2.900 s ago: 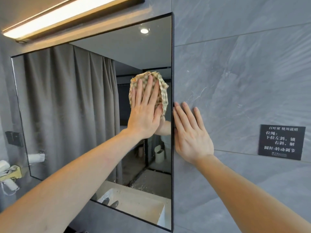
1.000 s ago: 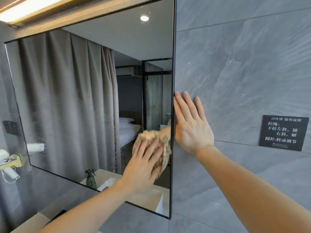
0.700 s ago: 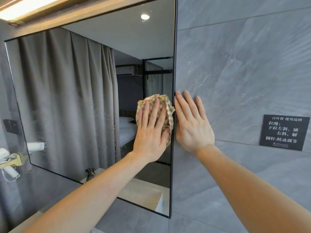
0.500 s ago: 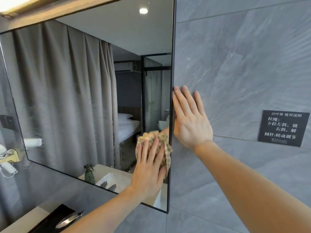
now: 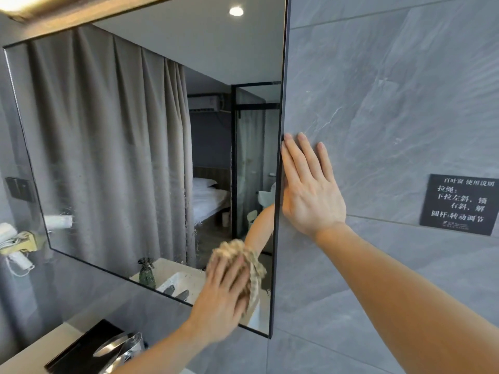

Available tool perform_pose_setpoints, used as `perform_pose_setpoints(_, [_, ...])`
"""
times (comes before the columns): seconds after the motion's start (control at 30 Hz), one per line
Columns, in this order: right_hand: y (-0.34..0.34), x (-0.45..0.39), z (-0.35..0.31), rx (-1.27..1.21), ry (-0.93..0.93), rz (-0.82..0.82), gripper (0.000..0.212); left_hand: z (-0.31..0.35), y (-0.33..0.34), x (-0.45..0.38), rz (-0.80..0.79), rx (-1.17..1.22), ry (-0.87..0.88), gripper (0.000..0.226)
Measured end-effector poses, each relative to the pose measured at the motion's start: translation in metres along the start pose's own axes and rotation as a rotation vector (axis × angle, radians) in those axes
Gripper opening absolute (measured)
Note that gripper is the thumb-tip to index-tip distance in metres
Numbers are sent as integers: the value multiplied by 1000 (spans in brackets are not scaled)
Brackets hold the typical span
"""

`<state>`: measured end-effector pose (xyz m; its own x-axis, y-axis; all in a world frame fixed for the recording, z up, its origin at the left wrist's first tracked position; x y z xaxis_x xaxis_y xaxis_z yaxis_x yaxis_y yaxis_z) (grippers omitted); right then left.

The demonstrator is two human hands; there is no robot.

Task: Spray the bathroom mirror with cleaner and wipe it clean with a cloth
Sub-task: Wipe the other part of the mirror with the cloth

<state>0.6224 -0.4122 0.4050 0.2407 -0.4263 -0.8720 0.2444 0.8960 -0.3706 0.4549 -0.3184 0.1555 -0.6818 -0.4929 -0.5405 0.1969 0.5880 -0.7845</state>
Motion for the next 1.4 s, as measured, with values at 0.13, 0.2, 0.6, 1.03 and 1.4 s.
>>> perform_pose_setpoints(0.13, [0,0,-1,28,-8,-13,75,-75,-76,-60,152,87,-144,77])
perform_pose_setpoints(0.2, [-1,-1,-1,34,-6,-4,75,-116,-116,-90,230,116,-180,78])
perform_pose_setpoints(0.6, [2,-1,0,20,-1,25,74,-120,-65,-51,388,467,-465,74])
perform_pose_setpoints(1.03, [-1,1,0,-2,4,24,71,-67,46,30,35,447,-505,86])
perform_pose_setpoints(1.4, [0,1,0,-17,-5,38,69,-216,-195,-153,367,573,-706,74])
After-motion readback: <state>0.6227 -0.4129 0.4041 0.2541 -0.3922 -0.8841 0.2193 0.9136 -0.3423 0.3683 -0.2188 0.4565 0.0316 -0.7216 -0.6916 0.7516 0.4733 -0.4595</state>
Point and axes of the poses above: each hand's wrist, its own x-axis away from the middle knuckle, its own y-axis out of the palm, z = x × y, the point moved 5 cm from there along -x, towards the middle knuckle, and after that the axes turned 6 degrees about -z, right-handed, at the moved point
